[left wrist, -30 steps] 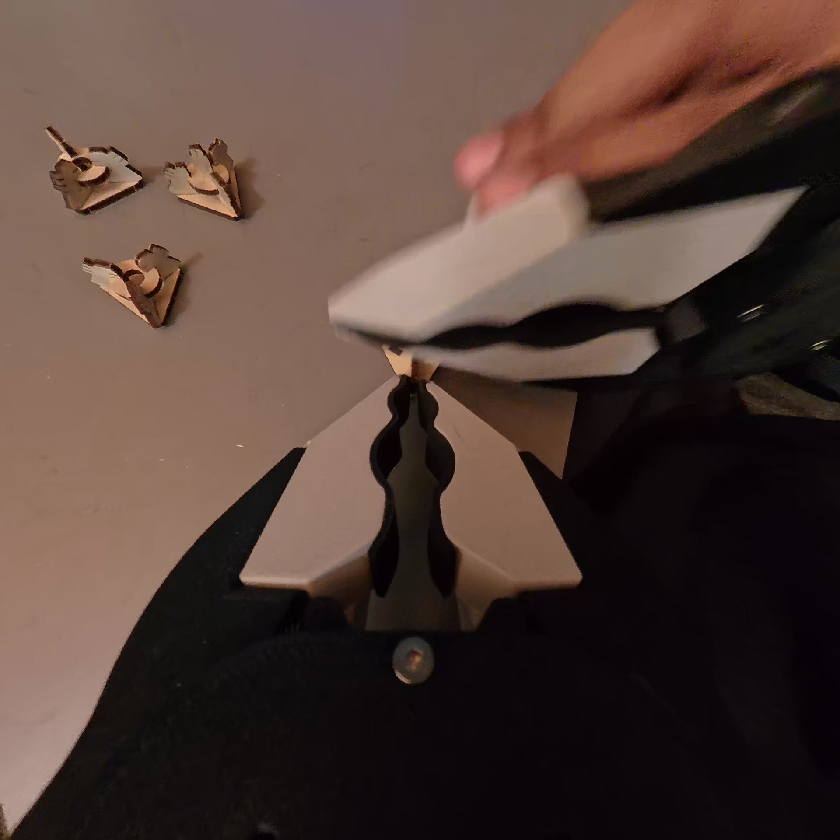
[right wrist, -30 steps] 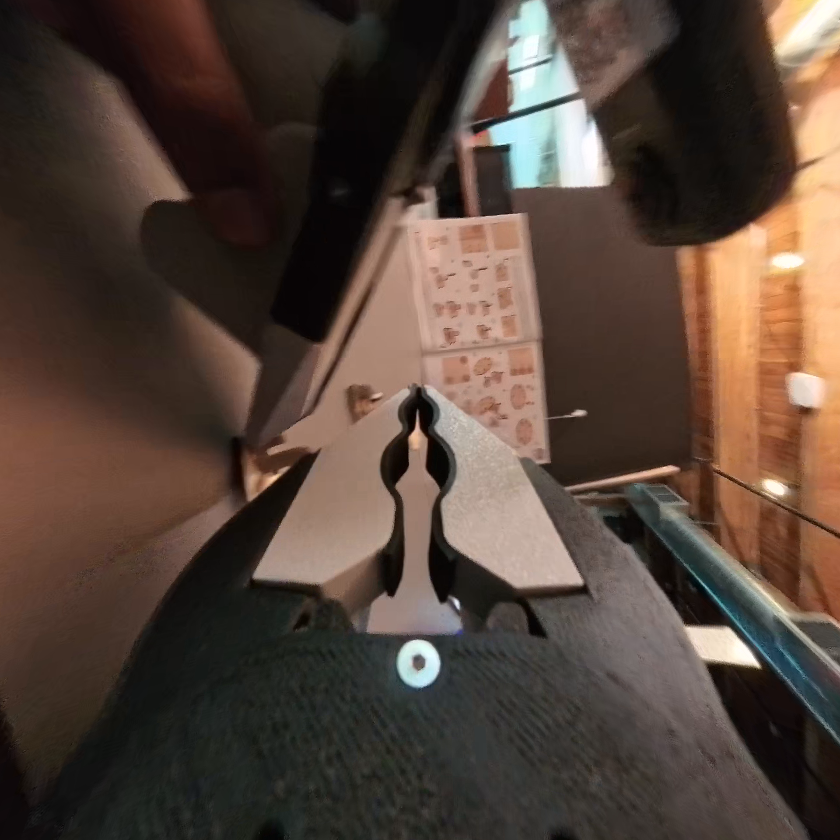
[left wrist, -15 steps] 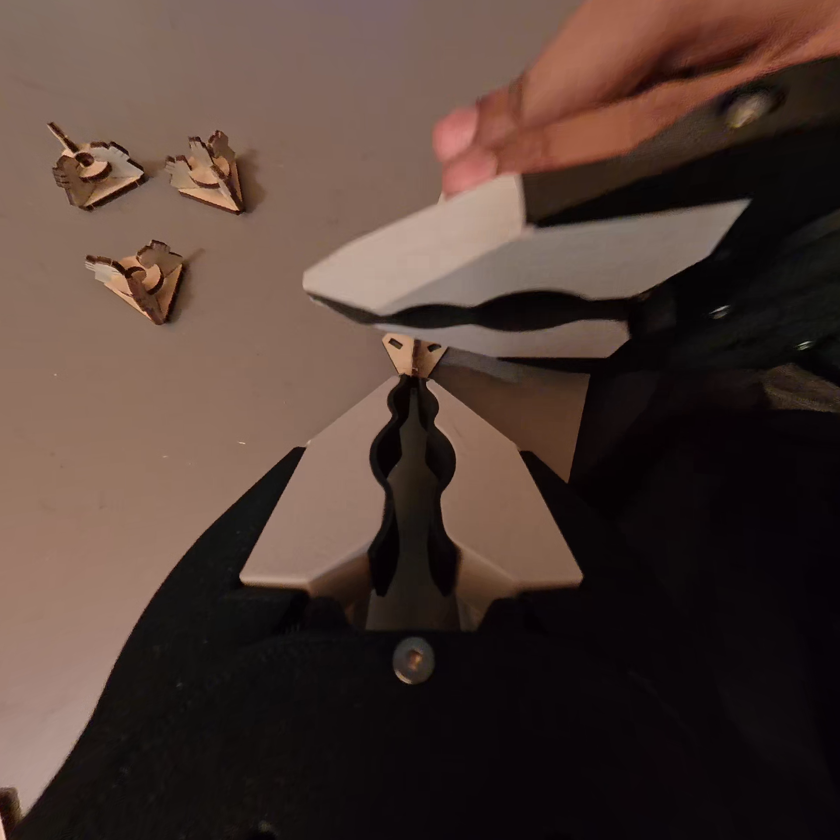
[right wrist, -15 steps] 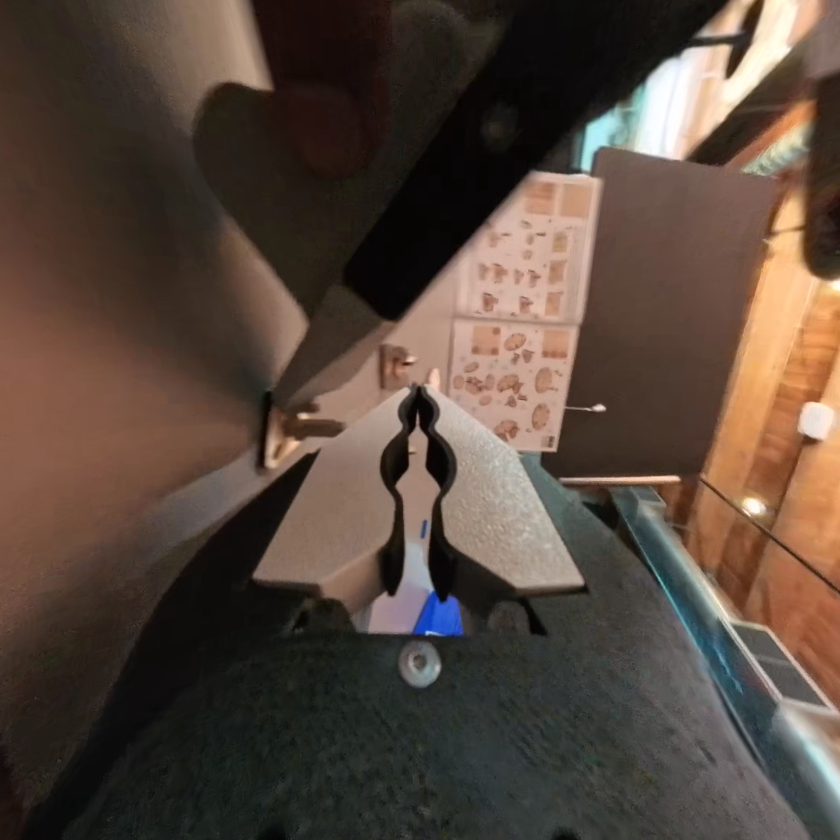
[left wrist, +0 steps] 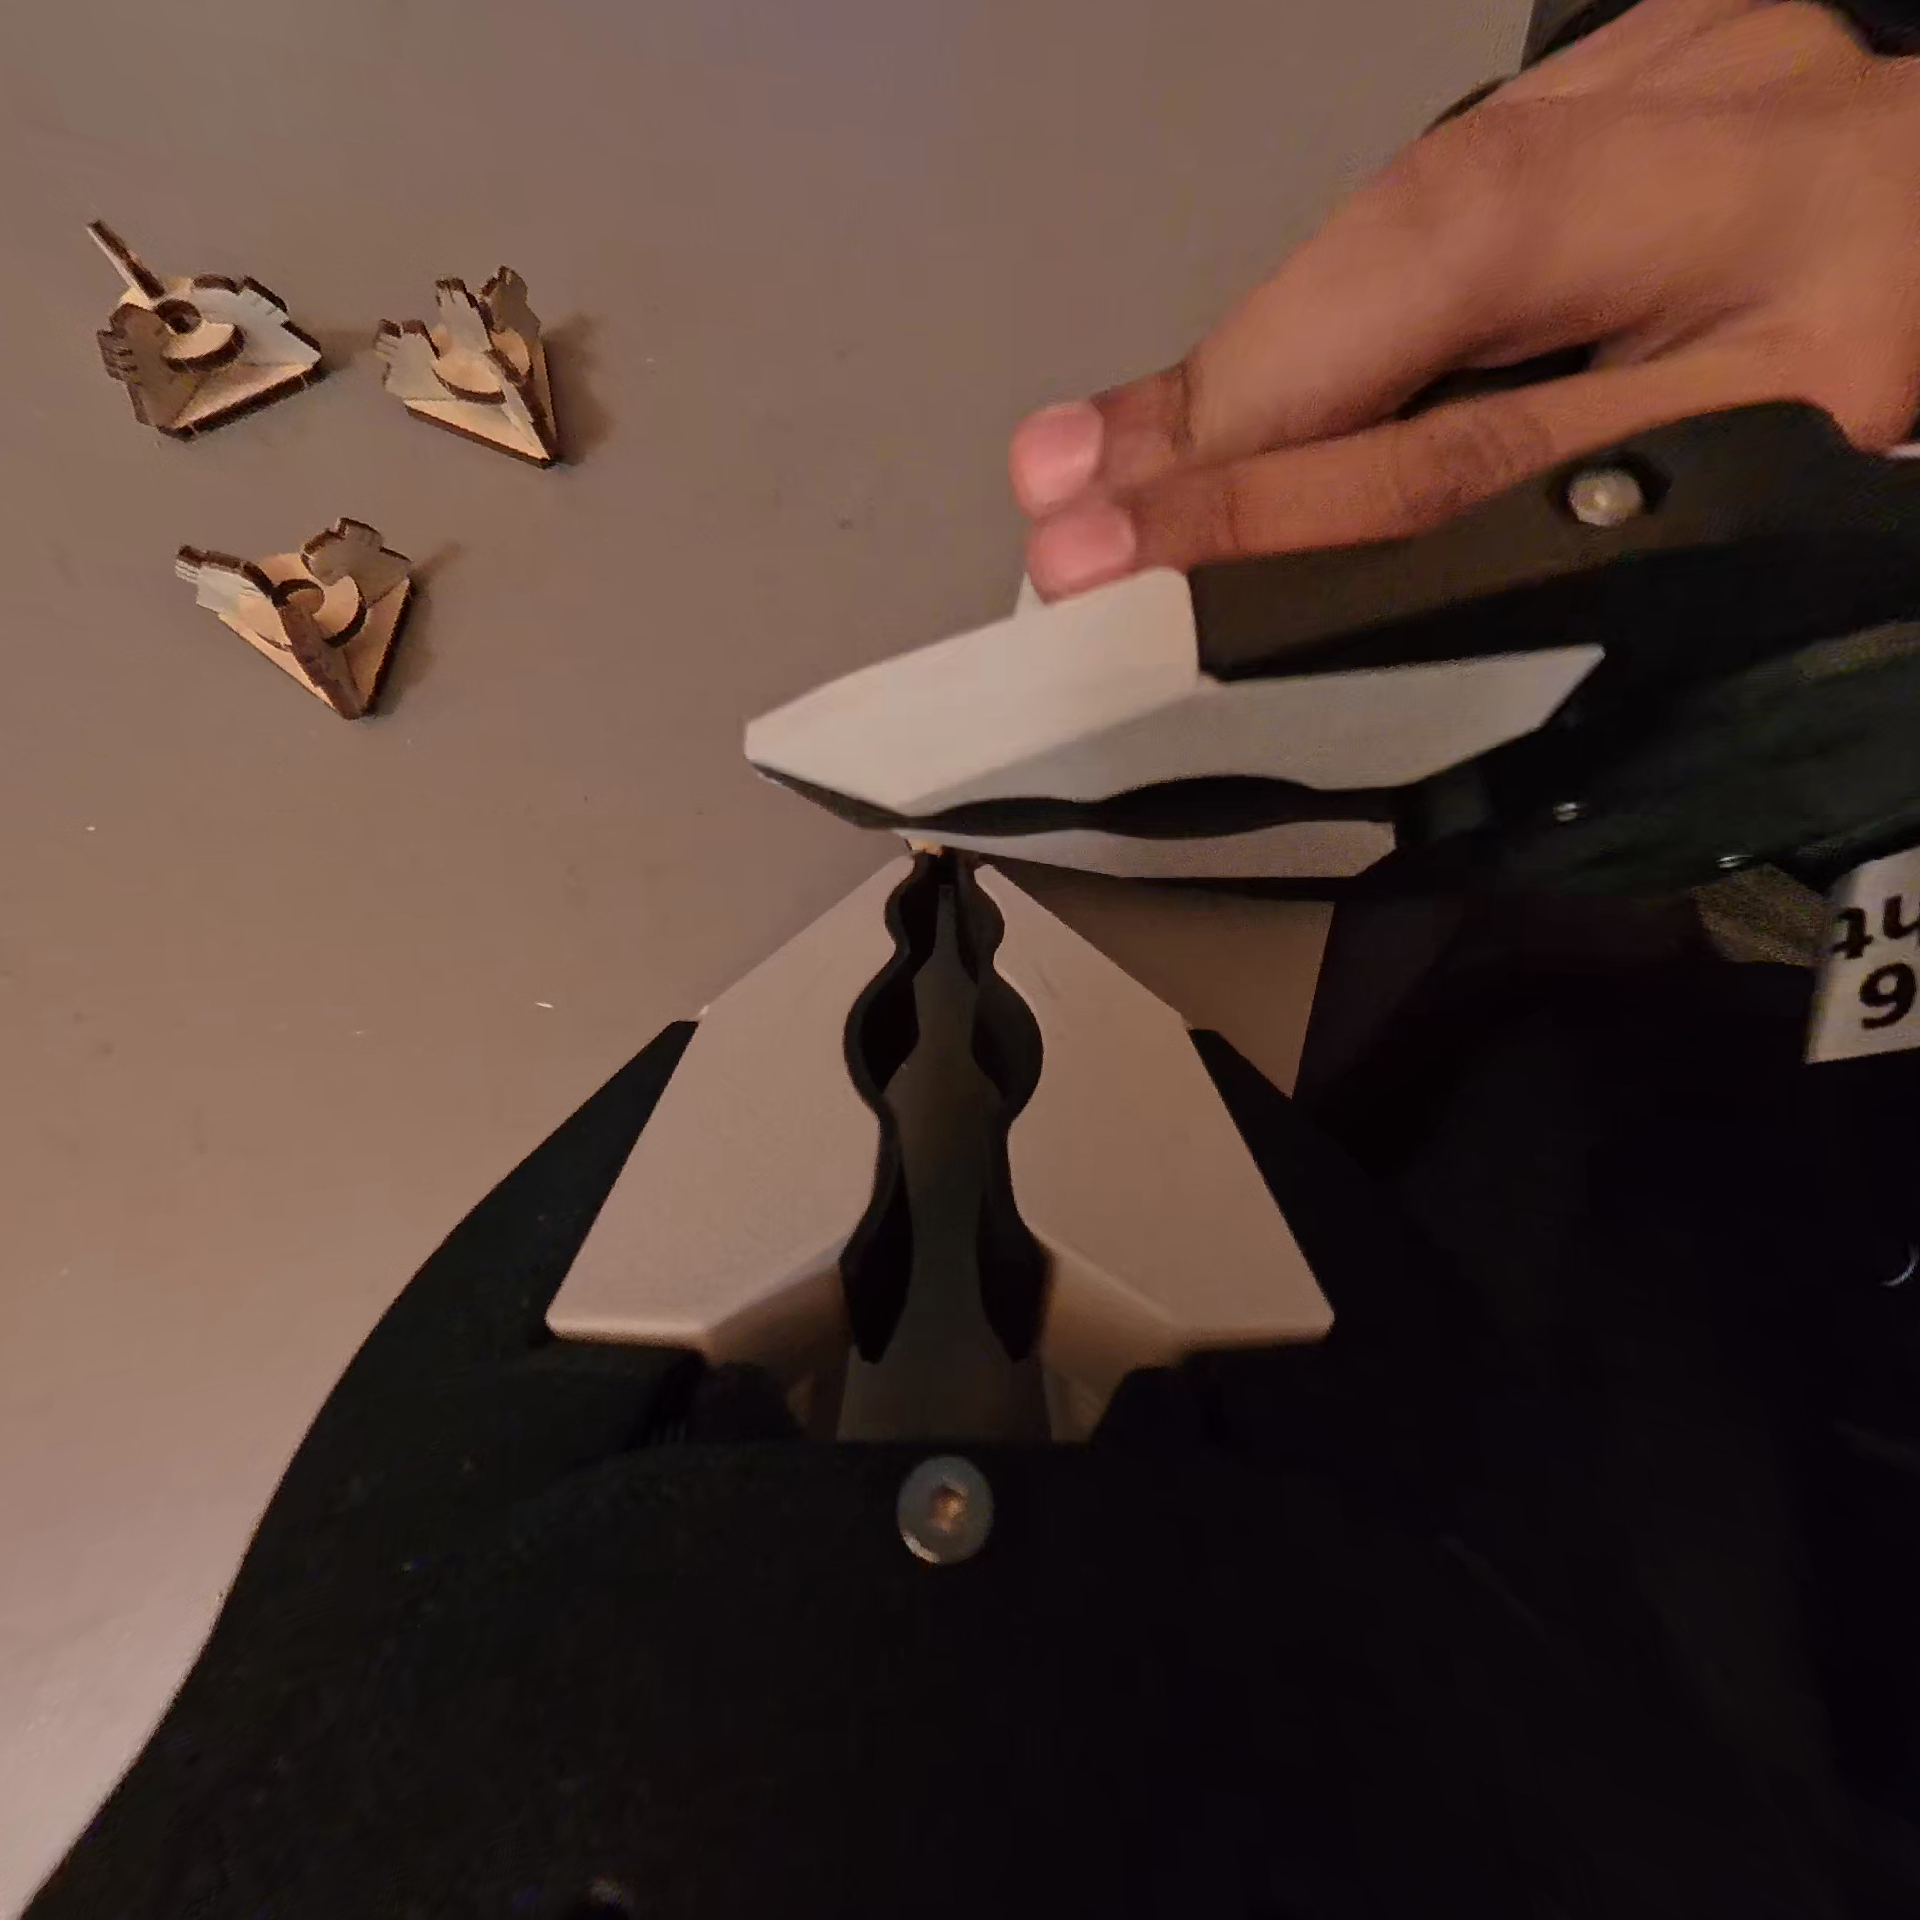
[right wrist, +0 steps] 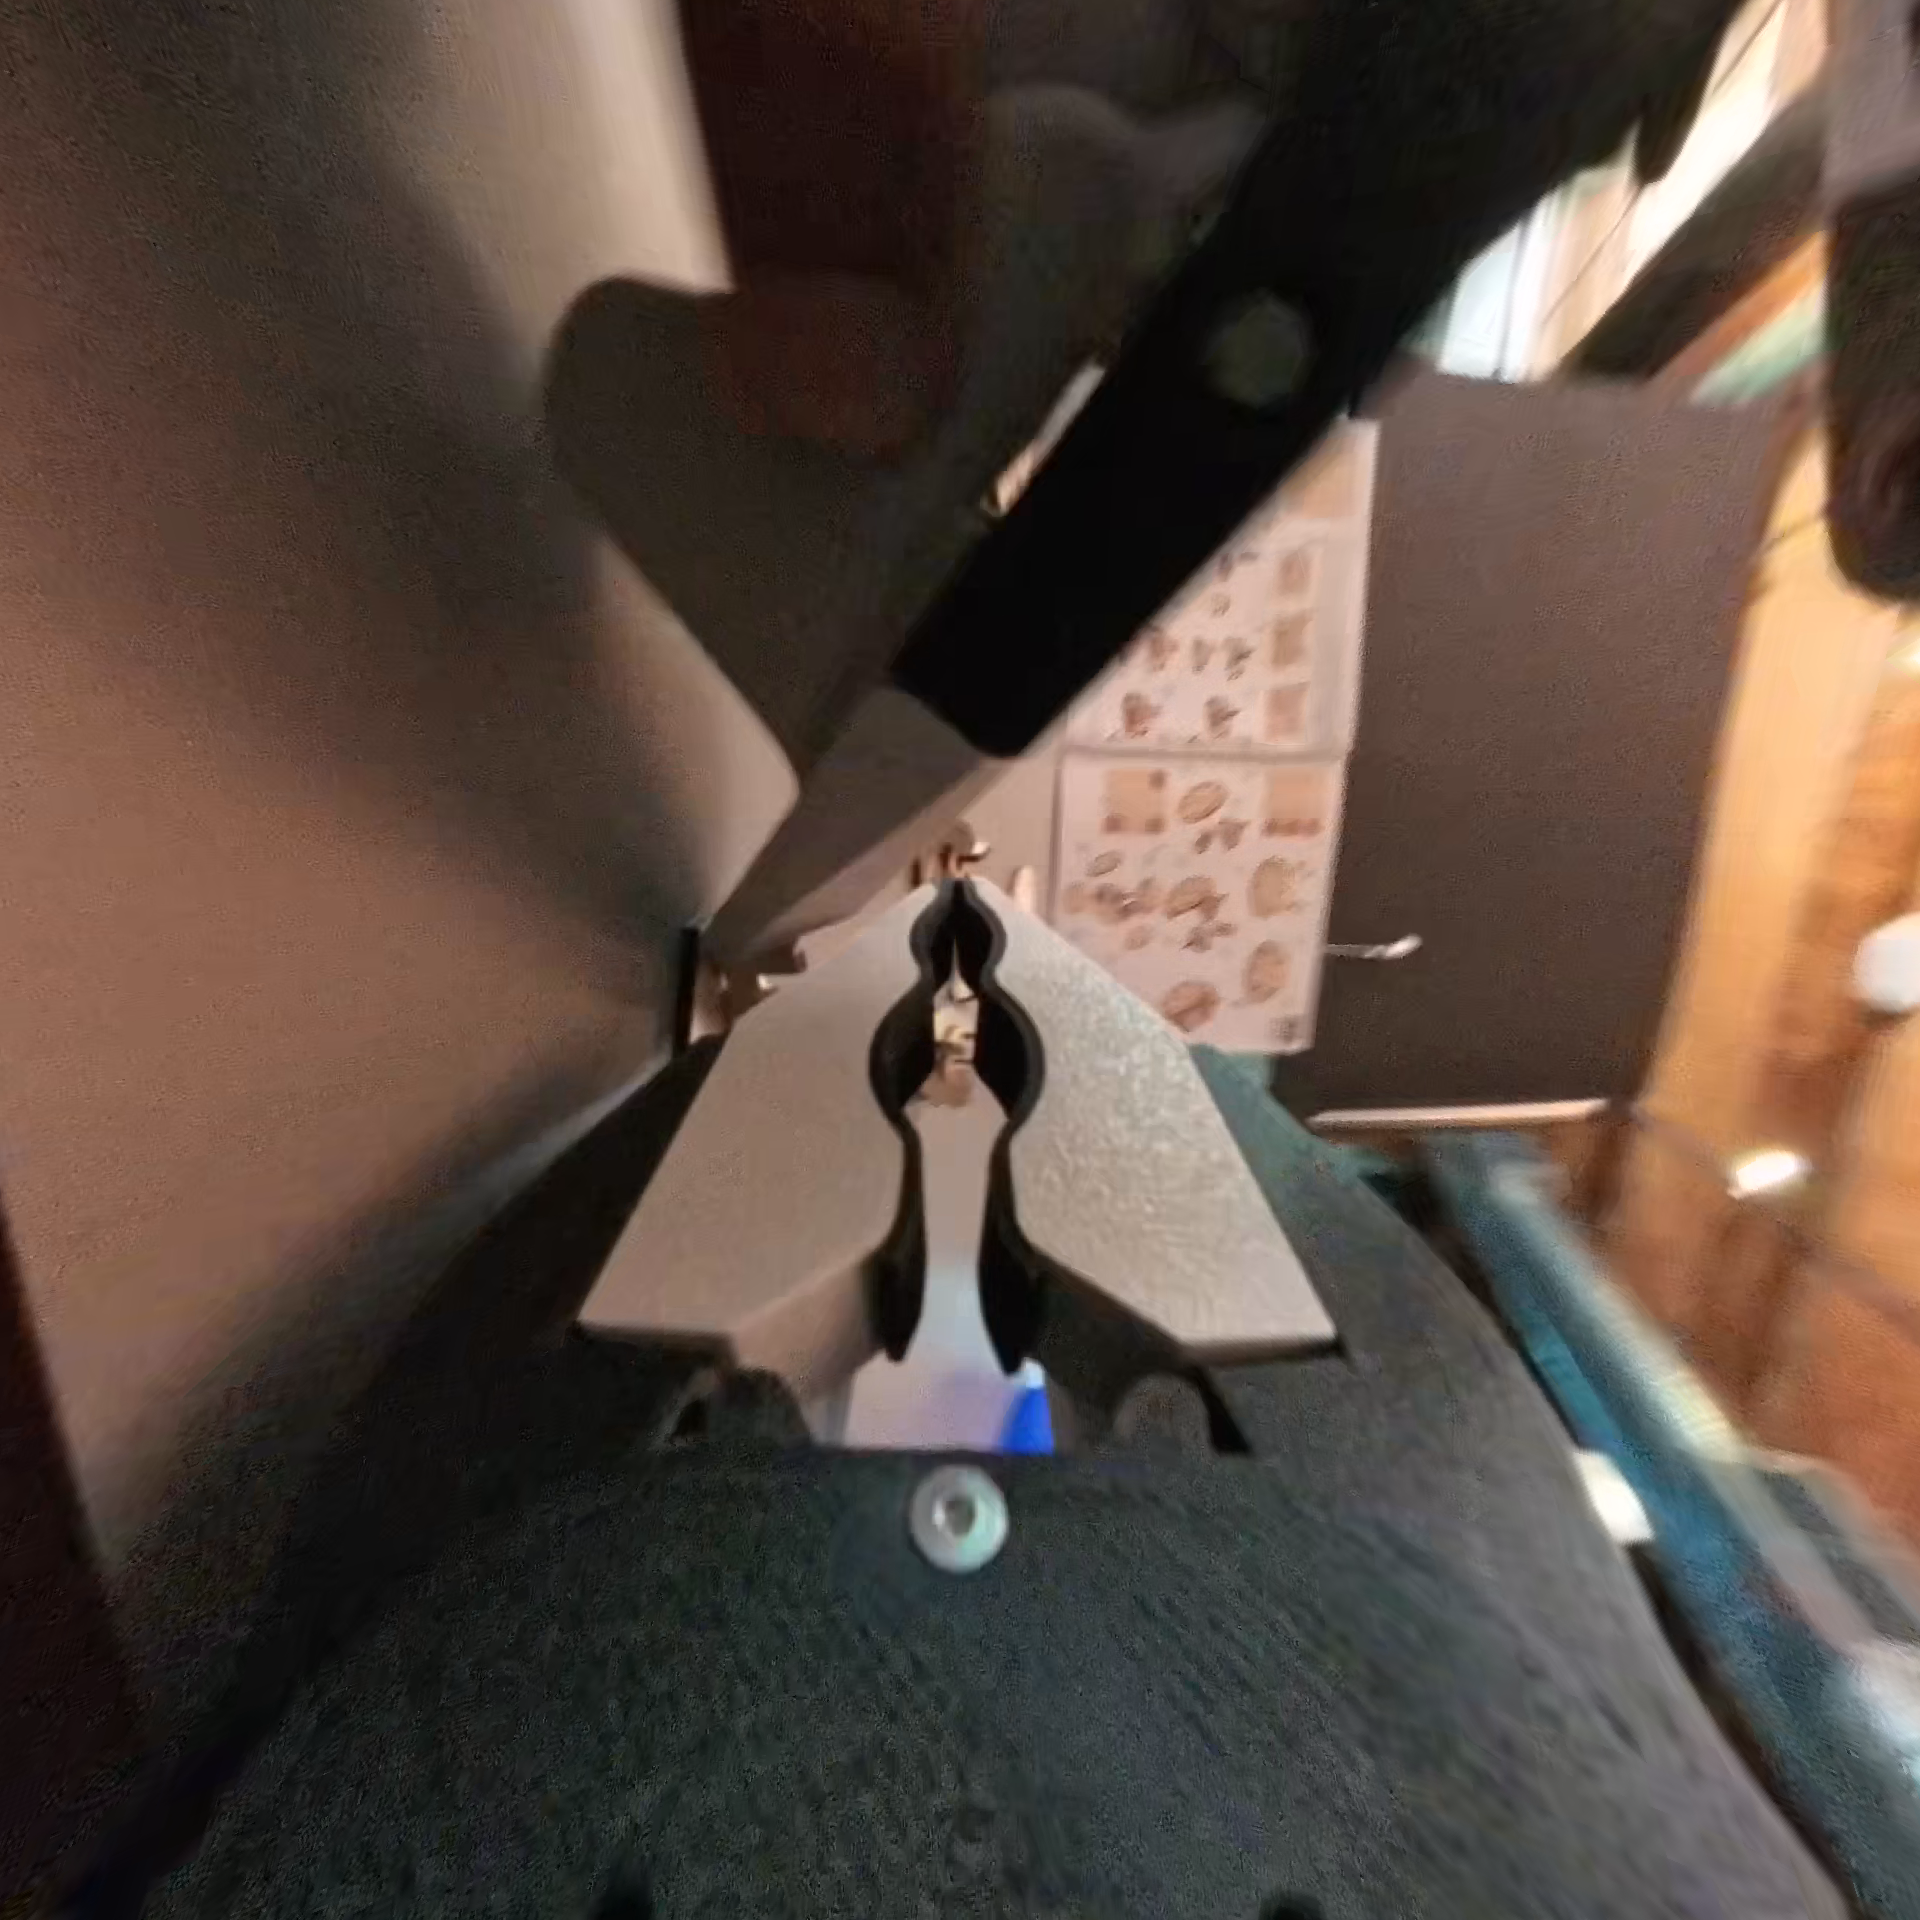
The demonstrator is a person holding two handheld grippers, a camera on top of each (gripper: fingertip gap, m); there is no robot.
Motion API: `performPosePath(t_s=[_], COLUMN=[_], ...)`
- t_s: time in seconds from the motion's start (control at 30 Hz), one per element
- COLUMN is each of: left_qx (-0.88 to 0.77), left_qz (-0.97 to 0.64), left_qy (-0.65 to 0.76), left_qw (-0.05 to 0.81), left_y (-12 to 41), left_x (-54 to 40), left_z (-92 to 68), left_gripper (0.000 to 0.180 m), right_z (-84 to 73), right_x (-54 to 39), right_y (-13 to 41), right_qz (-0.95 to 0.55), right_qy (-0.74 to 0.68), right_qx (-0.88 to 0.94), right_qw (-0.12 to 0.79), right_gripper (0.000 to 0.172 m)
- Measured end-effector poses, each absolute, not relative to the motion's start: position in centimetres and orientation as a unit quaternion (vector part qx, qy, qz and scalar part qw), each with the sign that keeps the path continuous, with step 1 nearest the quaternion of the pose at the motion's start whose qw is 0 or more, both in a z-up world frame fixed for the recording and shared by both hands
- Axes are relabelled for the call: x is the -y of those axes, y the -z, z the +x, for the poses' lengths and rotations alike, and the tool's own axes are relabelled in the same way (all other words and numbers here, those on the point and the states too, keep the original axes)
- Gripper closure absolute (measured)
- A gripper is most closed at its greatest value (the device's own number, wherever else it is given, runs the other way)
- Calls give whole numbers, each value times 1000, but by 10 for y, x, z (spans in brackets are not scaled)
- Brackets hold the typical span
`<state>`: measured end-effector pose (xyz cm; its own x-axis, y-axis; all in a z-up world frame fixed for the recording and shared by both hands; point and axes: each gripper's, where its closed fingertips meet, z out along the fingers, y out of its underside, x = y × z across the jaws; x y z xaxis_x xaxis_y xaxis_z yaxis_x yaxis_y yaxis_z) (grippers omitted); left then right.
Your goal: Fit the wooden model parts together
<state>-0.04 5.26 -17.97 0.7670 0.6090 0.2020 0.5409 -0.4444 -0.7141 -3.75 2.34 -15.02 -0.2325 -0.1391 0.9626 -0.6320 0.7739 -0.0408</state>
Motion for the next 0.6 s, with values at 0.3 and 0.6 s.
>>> performPosePath(t_s=[0.3, 0.6], left_qx=[339, 340], left_qz=[-849, -848], left_qy=[-43, -44], left_qw=[404, 404], left_y=[180, 180], left_x=[-53, -53], left_z=[-1, 0], left_gripper=[176, 176], right_z=[-47, -95], right_x=[-25, 0], right_y=[24, 12], right_qz=[-87, -282], right_qy=[-607, -742], right_qx=[683, 586], right_qw=[396, 160], right_gripper=[172, 172])
